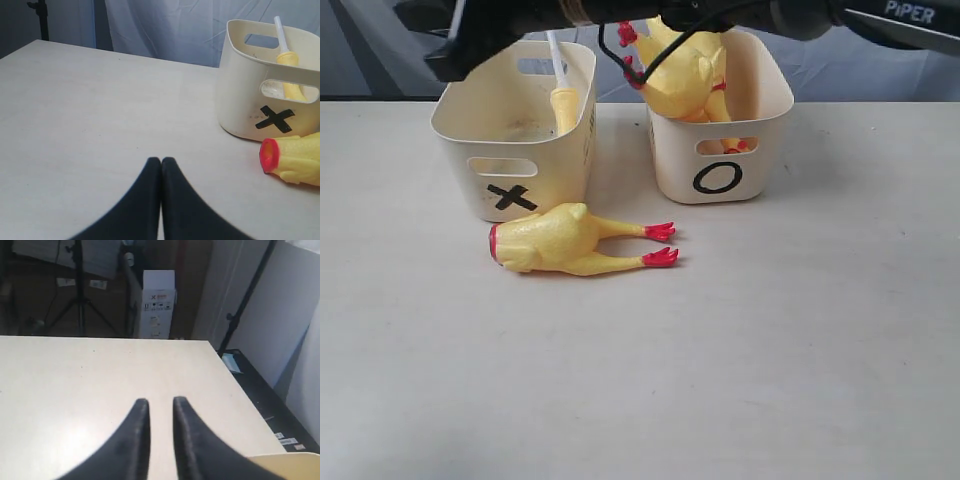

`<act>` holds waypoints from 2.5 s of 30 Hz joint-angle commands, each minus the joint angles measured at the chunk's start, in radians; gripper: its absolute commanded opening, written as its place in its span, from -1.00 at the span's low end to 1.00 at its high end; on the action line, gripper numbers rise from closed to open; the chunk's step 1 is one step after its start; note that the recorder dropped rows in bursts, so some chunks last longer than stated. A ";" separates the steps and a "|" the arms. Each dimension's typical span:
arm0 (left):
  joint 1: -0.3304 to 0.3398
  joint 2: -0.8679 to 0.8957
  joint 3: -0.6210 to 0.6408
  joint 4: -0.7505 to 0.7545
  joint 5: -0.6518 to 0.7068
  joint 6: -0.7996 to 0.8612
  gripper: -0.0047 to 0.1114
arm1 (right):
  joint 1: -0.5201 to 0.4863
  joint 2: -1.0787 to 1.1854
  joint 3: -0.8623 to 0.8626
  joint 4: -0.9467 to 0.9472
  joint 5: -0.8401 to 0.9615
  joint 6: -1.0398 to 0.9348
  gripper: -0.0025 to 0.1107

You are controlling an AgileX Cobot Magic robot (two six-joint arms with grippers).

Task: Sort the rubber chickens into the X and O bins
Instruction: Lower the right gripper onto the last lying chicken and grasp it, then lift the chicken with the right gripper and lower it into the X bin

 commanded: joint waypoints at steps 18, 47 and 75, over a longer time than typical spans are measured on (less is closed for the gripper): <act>-0.008 -0.003 -0.003 0.001 -0.011 -0.005 -0.92 | 0.208 -0.115 0.048 1.992 1.607 -1.845 -0.97; -0.008 -0.003 -0.003 0.001 -0.011 -0.005 -0.92 | 0.135 0.283 0.060 1.312 1.296 -1.615 0.60; -0.008 -0.003 -0.003 0.001 -0.011 -0.005 -0.92 | 0.349 0.051 0.060 1.584 1.650 -1.851 -0.97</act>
